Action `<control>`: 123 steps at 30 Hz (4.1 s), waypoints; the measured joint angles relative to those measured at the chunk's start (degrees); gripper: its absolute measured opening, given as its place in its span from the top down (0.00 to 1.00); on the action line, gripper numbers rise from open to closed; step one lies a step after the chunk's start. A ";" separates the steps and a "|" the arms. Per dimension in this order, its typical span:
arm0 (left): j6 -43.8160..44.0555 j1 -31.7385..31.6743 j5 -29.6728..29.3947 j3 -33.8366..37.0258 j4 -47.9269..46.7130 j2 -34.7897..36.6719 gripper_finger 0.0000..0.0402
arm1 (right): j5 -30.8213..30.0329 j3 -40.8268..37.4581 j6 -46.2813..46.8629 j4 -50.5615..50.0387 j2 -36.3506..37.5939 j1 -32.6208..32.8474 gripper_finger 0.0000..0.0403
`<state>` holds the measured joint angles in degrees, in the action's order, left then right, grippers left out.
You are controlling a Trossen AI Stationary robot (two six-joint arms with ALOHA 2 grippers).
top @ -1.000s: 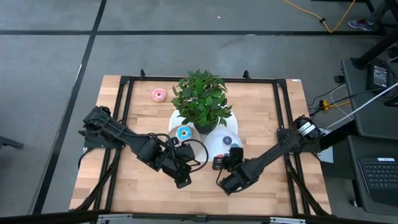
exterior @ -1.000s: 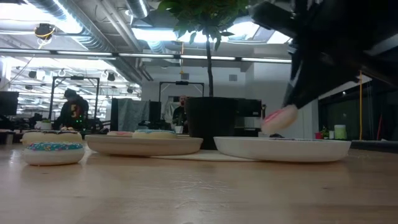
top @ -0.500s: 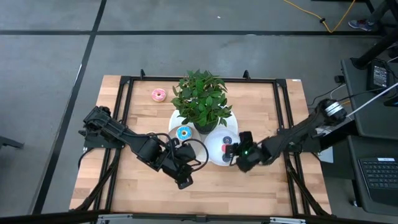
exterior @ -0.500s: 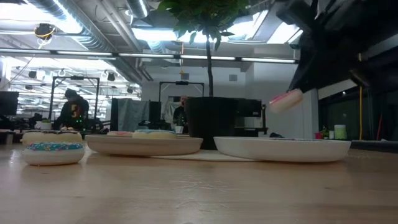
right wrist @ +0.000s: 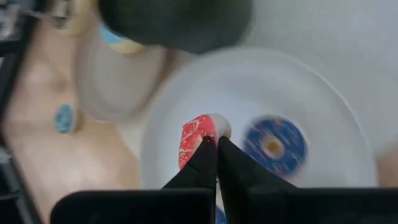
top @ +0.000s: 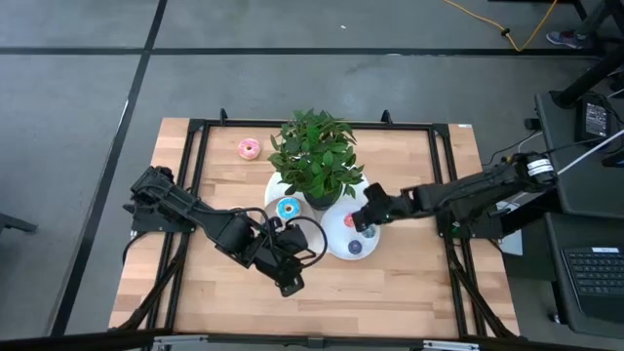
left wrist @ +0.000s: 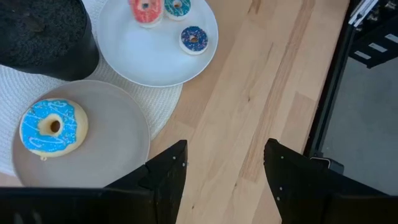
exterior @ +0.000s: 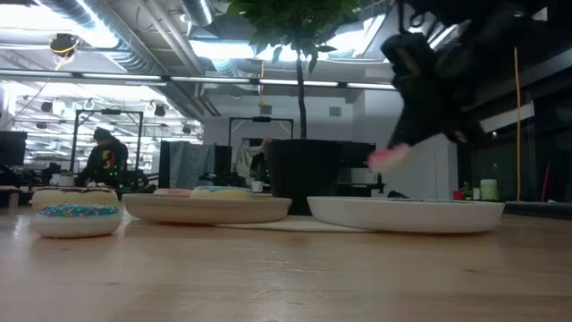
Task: Pick & Place donuts
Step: Put the small pink donut on the white plate, then put the small blue donut on the white plate
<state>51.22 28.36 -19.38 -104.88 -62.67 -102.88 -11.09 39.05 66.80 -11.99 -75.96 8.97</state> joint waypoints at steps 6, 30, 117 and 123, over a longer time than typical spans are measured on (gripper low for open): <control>0.07 -0.09 -0.02 0.00 0.00 -0.01 0.49 | 5.75 0.00 -7.31 3.72 -0.05 -5.22 0.98; -1.45 -2.37 1.12 0.00 -0.07 -0.01 0.49 | 13.90 0.02 -16.01 15.57 -13.68 -9.62 0.99; 15.47 3.49 -14.48 29.61 -1.79 38.12 0.50 | 20.13 0.09 -6.44 5.25 9.99 5.42 0.70; 20.88 3.80 -14.05 31.94 -1.75 39.03 0.50 | 13.06 1.68 -5.41 5.81 9.97 13.81 0.70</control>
<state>72.10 32.16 -33.43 -72.94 -64.42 -63.85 1.97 40.73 61.39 -6.18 -66.00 22.78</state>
